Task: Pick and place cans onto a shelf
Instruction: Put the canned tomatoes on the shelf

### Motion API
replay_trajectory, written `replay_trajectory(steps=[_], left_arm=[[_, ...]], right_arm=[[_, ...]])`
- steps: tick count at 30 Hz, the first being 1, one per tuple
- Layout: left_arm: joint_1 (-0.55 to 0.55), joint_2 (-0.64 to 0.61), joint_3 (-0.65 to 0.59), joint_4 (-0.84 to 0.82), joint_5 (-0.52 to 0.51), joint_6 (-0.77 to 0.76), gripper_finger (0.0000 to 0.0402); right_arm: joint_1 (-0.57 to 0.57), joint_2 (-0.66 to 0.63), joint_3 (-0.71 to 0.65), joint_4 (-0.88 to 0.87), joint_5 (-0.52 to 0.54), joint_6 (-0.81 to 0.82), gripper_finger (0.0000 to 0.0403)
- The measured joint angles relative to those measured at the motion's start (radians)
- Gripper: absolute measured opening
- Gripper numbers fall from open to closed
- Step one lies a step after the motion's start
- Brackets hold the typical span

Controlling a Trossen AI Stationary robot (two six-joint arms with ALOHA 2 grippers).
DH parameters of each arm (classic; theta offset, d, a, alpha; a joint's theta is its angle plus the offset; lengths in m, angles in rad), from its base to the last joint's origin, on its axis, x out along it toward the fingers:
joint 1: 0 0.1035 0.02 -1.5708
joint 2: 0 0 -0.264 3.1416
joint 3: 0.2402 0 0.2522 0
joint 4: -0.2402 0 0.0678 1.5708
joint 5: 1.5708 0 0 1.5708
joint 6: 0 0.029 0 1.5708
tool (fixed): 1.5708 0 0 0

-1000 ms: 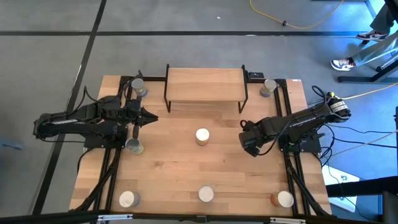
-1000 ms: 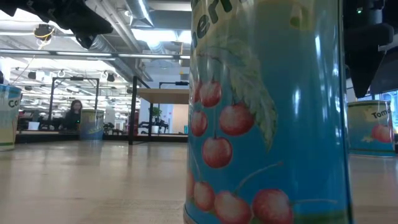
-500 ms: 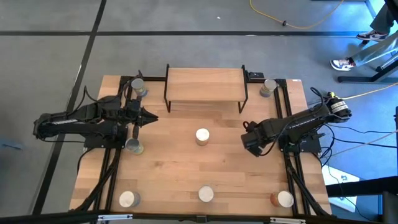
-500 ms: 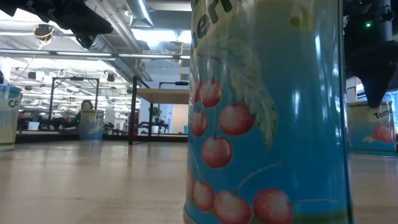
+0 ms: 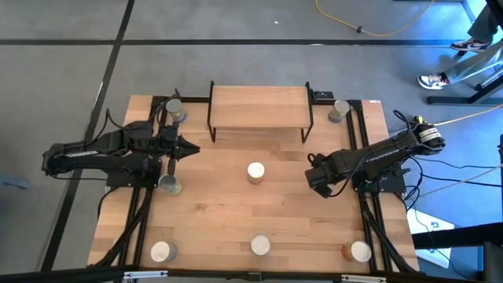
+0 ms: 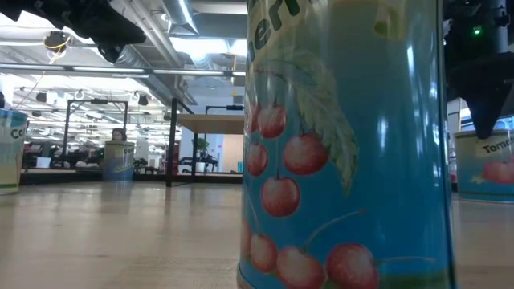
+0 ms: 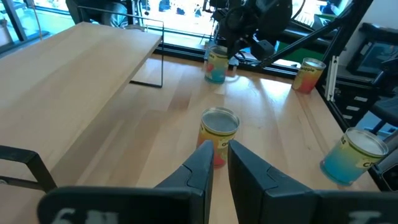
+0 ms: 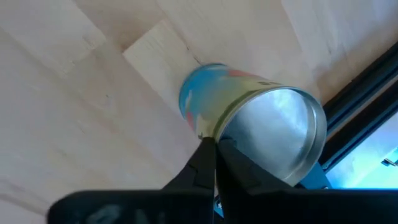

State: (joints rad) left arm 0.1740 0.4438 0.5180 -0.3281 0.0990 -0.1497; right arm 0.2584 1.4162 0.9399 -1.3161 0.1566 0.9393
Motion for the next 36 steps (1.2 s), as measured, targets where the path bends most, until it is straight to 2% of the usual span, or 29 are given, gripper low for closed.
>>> replay_trajectory(steps=[9, 12, 18, 21, 29, 36], left_arm=[[0.0, 0.0, 0.0, 0.004, 0.0, 0.0, 0.0041], [0.0, 0.0, 0.0, 0.009, 0.0, 0.0, 0.0041], [0.0, 0.0, 0.0, 0.009, 0.0, 0.0, 0.0041], [0.0, 0.0, 0.0, 0.009, 0.0, -0.001, 0.0041], [0.0, 0.0, 0.0, 0.009, 0.0, -0.001, 0.0041], [0.0, 0.0, 0.0, 0.008, 0.0, -0.001, 0.0041]], right_arm=[[0.0, 0.005, 0.121, -0.025, 0.032, -0.079, 0.0002], [0.0, 0.004, 0.179, -0.091, 0.036, -0.086, 0.0001], [0.0, 0.003, 0.376, -0.255, 0.085, -0.087, 0.0001], [-0.001, 0.003, 0.493, -0.253, 0.087, -0.109, 0.0], [-0.065, 0.05, 0.749, -0.255, 0.105, -0.285, 0.0], [-0.191, 0.155, 0.946, -0.255, 0.105, -0.571, 0.0]])
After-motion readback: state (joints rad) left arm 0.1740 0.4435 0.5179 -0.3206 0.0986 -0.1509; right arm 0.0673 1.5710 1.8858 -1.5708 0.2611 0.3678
